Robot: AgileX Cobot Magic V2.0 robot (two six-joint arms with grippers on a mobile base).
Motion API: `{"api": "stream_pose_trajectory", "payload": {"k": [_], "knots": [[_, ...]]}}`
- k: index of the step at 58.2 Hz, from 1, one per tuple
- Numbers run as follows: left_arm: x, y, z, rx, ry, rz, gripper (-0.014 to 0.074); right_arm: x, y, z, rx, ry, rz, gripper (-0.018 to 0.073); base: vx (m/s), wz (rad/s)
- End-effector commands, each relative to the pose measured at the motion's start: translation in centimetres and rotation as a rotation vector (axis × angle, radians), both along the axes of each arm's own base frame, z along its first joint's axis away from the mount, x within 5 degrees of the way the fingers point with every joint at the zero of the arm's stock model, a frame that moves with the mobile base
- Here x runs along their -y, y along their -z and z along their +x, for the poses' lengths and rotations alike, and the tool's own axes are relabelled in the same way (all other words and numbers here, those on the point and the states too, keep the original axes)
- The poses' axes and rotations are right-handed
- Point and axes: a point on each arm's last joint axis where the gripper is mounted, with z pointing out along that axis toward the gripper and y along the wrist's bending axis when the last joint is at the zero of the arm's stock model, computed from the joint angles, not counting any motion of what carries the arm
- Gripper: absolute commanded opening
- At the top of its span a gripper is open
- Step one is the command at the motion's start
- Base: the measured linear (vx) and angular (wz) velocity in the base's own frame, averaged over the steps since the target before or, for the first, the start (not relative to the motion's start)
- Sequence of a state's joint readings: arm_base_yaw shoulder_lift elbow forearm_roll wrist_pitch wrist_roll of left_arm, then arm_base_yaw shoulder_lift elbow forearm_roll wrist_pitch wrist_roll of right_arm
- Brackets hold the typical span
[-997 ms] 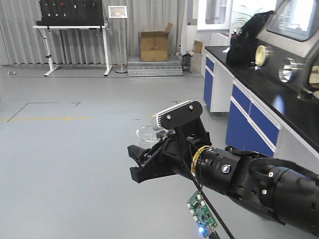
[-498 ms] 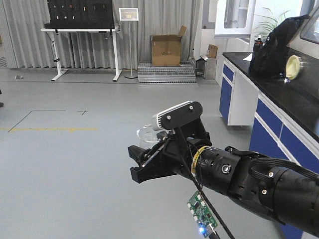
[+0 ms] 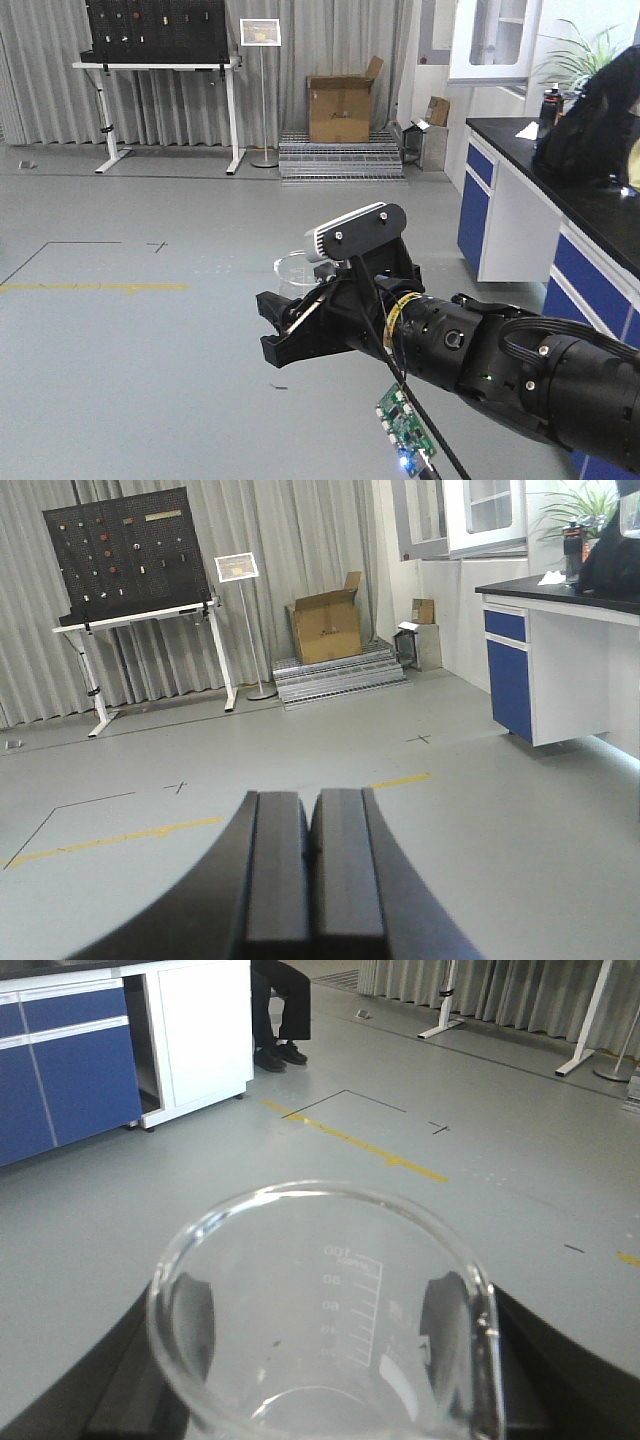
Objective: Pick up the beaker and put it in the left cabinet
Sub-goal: 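Hold the beaker in the right gripper while the base drives to the cabinet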
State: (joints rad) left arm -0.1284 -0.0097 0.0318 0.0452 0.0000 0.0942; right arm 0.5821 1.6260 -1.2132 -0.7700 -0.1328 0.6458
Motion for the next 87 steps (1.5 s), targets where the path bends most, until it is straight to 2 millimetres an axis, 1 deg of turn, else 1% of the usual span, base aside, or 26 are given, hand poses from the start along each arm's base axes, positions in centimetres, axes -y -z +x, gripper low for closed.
{"api": "stream_pose_trajectory", "payload": {"k": [1,32,87], "knots": [[0.01,-0.25,-0.15,0.076,0.004,-0.015,0.0001,0.07,-3.0,-0.67,0.086,-0.037,0.08,-0.0009,0.61,0.02],[0.01,-0.25,-0.15,0.076,0.004,-0.015,0.0001,0.04,-3.03,-0.68,0.088,-0.04,0.082,-0.0009,0.65,0.01],[0.01,-0.25,-0.15,0.076,0.004,-0.015,0.0001,0.05,-3.02,-0.67,0.088,-0.039,0.081,-0.0009,0.72,0.0]]}}
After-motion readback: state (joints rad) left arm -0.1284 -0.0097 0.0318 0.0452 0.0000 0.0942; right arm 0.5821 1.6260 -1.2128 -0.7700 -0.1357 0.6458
